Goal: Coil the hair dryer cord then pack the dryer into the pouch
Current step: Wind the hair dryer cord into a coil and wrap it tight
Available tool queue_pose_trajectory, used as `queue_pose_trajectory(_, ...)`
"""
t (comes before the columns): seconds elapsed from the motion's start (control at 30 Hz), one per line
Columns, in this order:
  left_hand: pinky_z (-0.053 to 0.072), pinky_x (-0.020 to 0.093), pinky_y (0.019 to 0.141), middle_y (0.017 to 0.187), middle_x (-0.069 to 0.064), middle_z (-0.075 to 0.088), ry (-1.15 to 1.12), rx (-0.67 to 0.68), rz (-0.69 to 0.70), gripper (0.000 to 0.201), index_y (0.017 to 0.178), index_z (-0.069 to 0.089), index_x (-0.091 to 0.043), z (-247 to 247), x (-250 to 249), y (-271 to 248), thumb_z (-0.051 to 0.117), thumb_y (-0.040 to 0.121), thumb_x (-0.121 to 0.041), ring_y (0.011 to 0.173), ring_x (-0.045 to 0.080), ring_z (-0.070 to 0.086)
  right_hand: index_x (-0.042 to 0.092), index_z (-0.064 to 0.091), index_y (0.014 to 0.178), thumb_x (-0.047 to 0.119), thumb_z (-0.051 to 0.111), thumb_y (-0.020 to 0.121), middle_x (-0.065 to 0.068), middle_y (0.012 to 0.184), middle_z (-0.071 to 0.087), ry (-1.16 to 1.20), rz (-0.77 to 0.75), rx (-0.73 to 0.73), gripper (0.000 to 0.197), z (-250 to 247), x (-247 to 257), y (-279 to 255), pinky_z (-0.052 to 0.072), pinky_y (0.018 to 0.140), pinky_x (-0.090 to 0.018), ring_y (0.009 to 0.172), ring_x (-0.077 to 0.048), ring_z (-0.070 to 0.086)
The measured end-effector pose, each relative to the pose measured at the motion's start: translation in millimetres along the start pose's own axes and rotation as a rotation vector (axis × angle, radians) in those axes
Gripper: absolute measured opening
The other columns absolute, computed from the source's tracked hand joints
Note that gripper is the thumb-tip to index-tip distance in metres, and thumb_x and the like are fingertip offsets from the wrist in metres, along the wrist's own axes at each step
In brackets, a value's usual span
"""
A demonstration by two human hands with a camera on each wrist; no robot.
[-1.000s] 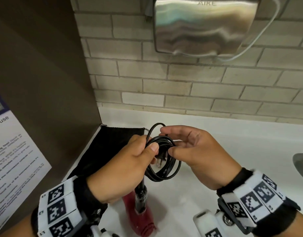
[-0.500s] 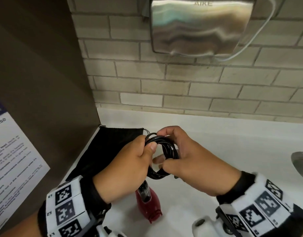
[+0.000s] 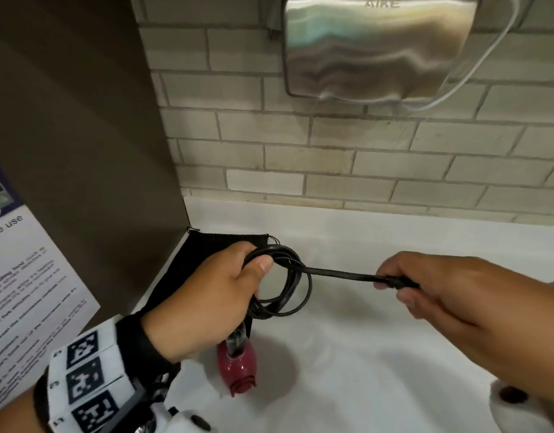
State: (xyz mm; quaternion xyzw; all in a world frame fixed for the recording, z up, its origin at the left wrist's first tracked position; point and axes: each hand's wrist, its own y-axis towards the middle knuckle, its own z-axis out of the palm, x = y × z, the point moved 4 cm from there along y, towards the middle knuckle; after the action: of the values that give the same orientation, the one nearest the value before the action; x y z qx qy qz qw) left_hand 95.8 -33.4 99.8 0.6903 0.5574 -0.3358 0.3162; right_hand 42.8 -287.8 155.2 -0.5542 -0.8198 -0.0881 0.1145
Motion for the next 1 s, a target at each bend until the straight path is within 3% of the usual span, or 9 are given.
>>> queue_pose_trajectory(0.13,0.038,0.018,0.061,0.083,0.017,0.057,-0.063,-0.040,0.016,0.032,0.082,0.053,-0.016,6.6,-9.1,-0.9,0.043,0.103,-0.037,0.069,0.008,0.046,0.039,0.060,0.104,0.030,0.050,0.098,0.018,0.094,0.070,0.107,0.004,-0.294,0.016,34.4,-17.6,18.0,0.051,0.076,-0.031,0.088,-0.007,0.062)
queue_pose_trajectory(0.23,0.039,0.026,0.069,0.082,0.015,0.054,-0.117,-0.048,0.003,0.032,0.086,0.055,-0.013,13.7,-11.5,-1.3,0.043,0.103,-0.037,0.075,0.014,0.047,0.023,0.076,0.103,0.009,0.069,0.088,0.003,0.100,0.074,0.117,0.035,-0.481,0.022,76.8,-24.7,36.0,0.051,0.083,-0.030,0.093,-0.020,0.066)
queue_pose_trajectory(0.33,0.037,0.016,0.061,0.080,0.006,0.052,-0.138,-0.074,-0.005,0.032,0.079,0.052,-0.018,15.7,-12.6,-2.4,0.044,0.103,-0.037,0.068,0.008,0.045,0.025,0.076,0.098,0.009,0.069,0.088,0.010,0.086,0.068,0.327,0.064,-0.487,0.020,103.7,-11.2,45.2,0.044,0.071,-0.008,0.076,-0.003,0.063)
queue_pose_trajectory(0.4,0.037,0.014,0.058,0.080,0.005,0.052,-0.146,-0.077,-0.012,0.032,0.079,0.052,-0.018,16.8,-12.3,-3.1,0.044,0.103,-0.037,0.067,0.008,0.045,0.031,0.075,0.091,0.011,0.069,0.089,0.015,0.081,0.070,0.514,0.142,-0.458,0.021,115.8,-4.1,52.8,0.045,0.070,-0.004,0.078,-0.001,0.065)
queue_pose_trajectory(0.57,0.054,0.042,0.083,0.090,0.014,0.065,-0.179,-0.069,-0.009,0.031,0.091,0.056,-0.010,26.4,-10.1,-3.4,0.044,0.104,-0.036,0.085,0.029,0.062,0.014,0.081,0.088,0.001,0.075,0.079,-0.008,0.089,0.081,1.456,0.220,-0.260,0.017,119.8,29.1,66.5,0.061,0.077,-0.028,0.086,-0.020,0.076)
queue_pose_trajectory(0.7,0.048,0.022,0.067,0.079,-0.001,0.060,-0.157,-0.113,0.003,0.026,0.086,0.055,-0.018,27.4,-12.2,-3.9,0.043,0.104,-0.032,0.070,0.003,0.057,-0.003,0.076,0.101,-0.006,0.052,0.089,-0.024,0.103,0.076,1.872,0.179,-0.217,0.026,118.5,35.1,67.1,0.059,0.078,-0.032,0.089,-0.027,0.075)
queue_pose_trajectory(0.77,0.046,0.027,0.069,0.081,0.000,0.058,-0.123,-0.115,0.020,0.026,0.088,0.055,-0.017,27.3,-11.2,-4.3,0.042,0.104,-0.034,0.072,0.010,0.055,-0.008,0.071,0.107,0.002,0.048,0.085,-0.027,0.109,0.072,2.033,0.141,-0.246,0.033,116.3,32.8,65.5,0.059,0.083,-0.036,0.092,-0.030,0.072)
queue_pose_trajectory(0.9,0.044,0.023,0.080,0.103,0.002,0.051,-0.063,-0.138,0.005,0.026,0.098,0.057,-0.016,26.1,-5.3,-0.1,0.041,0.104,-0.036,0.094,0.014,0.056,0.001,0.066,0.121,0.007,0.066,0.084,-0.017,0.118,0.072,1.922,0.076,-0.313,0.038,118.9,37.0,61.7,0.055,0.091,-0.030,0.106,-0.023,0.069)
queue_pose_trajectory(1.0,0.042,0.017,0.079,0.108,-0.002,0.049,-0.062,-0.089,-0.018,0.026,0.098,0.057,-0.020,29.4,-5.4,-1.0,0.040,0.104,-0.038,0.097,0.008,0.055,0.004,0.067,0.116,-0.006,0.073,0.082,-0.015,0.108,0.075,1.760,0.202,-0.399,0.036,121.1,36.5,62.9,0.056,0.085,-0.029,0.097,-0.025,0.070)
